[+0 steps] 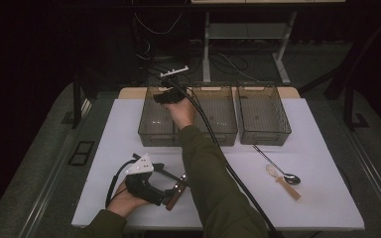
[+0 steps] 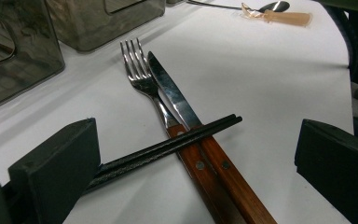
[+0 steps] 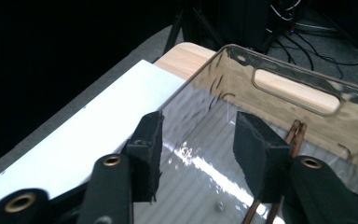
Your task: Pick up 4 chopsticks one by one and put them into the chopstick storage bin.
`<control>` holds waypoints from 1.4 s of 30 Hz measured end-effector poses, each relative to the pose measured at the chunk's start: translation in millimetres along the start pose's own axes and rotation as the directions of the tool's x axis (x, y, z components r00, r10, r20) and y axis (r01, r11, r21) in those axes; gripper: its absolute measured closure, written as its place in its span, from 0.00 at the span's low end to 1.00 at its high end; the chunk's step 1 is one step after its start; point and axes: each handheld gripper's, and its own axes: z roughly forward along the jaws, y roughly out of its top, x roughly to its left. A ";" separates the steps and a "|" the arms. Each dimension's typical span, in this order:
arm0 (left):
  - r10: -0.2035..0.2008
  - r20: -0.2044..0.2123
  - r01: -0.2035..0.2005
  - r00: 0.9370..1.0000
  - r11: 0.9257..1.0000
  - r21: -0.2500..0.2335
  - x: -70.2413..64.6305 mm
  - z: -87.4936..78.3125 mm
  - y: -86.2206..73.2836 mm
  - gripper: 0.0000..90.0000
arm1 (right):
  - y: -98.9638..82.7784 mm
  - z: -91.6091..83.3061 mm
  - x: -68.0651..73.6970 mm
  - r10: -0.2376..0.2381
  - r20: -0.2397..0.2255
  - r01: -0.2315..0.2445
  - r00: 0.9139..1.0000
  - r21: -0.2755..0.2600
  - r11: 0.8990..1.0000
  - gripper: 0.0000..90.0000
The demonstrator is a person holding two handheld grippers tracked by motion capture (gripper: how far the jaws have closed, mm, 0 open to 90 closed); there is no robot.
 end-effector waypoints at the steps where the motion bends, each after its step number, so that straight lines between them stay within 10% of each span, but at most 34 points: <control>1: -0.001 0.001 0.001 1.000 1.000 0.004 -0.1 -0.2 -0.1 0.00 | -2.1 -4.5 -2.9 -0.002 0.001 0.002 1.000 0.003 1.000 0.55; 25: -0.004 -0.003 0.004 1.000 1.000 -0.001 -1.2 -0.2 -0.8 0.00 | -64.7 -128.3 -45.7 -0.094 -0.059 0.091 0.994 -0.049 0.995 0.37; 42: -0.001 -0.008 0.001 1.000 1.000 0.009 -0.9 -0.2 -1.5 0.00 | -112.8 -183.8 -51.3 -0.193 -0.137 0.192 0.972 -0.026 0.981 0.32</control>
